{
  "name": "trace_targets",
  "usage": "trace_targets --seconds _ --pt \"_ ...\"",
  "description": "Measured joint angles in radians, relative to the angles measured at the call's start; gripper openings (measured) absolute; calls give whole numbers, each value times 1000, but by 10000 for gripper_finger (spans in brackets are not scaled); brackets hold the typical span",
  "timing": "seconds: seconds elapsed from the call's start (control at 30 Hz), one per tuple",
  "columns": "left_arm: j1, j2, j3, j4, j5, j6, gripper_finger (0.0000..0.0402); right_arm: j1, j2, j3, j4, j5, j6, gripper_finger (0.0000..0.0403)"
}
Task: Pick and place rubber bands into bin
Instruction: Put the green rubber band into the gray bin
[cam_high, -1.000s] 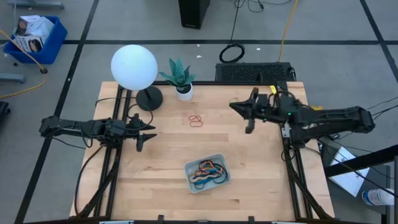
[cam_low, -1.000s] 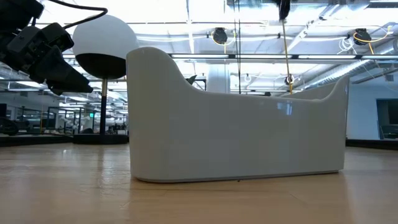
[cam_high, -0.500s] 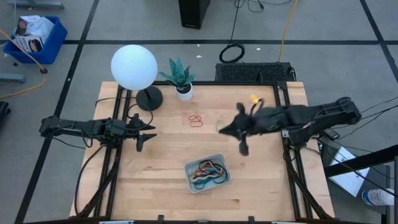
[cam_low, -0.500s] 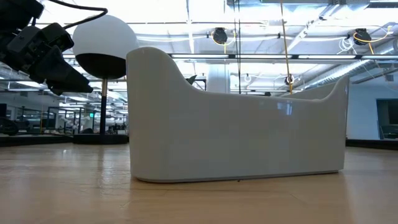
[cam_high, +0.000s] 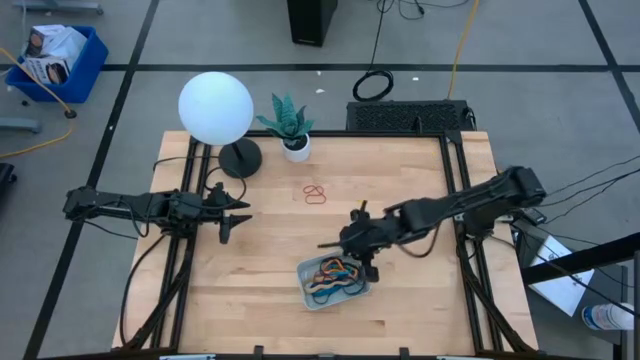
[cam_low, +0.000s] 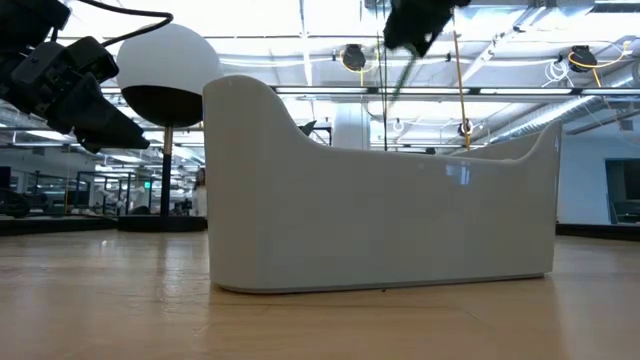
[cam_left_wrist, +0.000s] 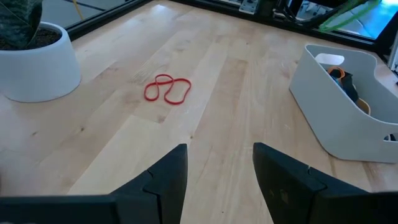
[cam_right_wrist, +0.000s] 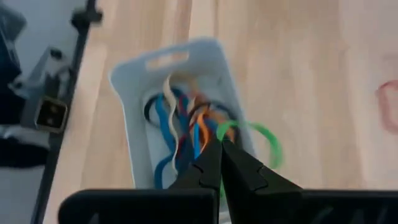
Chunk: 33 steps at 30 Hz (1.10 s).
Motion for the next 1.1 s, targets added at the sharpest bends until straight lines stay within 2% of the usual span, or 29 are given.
trace_targets --seconds 0.23,0.57,0.87,1.1 --pt "0 0 0 0 0 2 189 2 118 0 -11 -77 0 0" --pt "0 0 0 0 0 3 189 2 255 0 -13 -94 -12 0" --pt "0 0 0 0 0 3 189 1 277 0 -14 -104 -34 3" --pt "0 0 0 0 0 3 189 0 277 0 -11 -104 -25 34"
